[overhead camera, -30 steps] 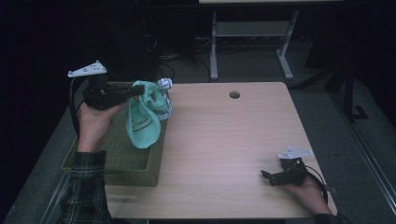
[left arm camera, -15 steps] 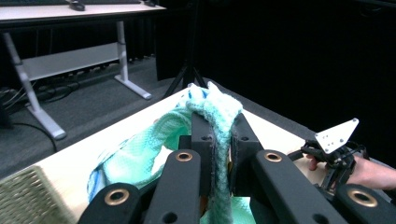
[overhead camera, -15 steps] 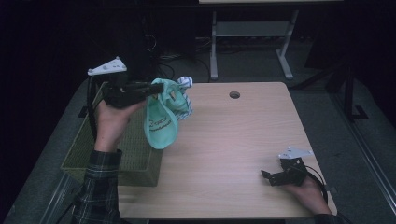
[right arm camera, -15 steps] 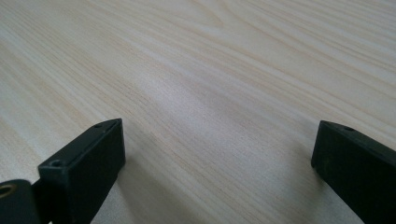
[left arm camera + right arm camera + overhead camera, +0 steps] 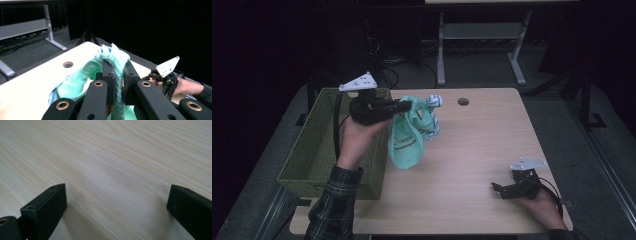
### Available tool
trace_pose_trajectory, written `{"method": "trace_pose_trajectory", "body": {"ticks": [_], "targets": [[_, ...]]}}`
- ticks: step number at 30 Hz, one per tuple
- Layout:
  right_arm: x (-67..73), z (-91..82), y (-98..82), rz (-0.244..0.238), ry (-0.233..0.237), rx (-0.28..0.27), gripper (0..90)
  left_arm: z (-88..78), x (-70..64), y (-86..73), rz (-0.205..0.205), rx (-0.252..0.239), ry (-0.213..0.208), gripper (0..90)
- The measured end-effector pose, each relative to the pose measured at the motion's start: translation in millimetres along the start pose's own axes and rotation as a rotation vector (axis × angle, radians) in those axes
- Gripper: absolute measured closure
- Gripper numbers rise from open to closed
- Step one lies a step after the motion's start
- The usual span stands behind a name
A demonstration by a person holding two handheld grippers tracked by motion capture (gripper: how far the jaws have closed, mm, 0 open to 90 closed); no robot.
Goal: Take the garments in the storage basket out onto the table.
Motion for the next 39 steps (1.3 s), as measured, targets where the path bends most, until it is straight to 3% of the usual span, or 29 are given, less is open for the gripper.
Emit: {"method": "trace_pose_trajectory", "body": {"ticks": [14,39], "targets": [[0.0,0.0,0.0,0.0,0.0,0.0,2.4,43.3,-14.1,-25.1,-0.007,0.019,-0.077,83.2],[-0.1,0.1,0.2,-0.001,-0.001,-0.003,2.3,95.7,-22.2,-57.8,-0.023,0.051,-0.146,83.2]]}}
Point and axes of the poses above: each handheld gripper's, and its own axes: z roughly forward along the jaws, y roughly out of its top, x roughly to its left, the point moved 8 cm from there along z, roughly forward along the jaws, and after that the axes turned 13 degrees about -y, right-handed, at the moved point
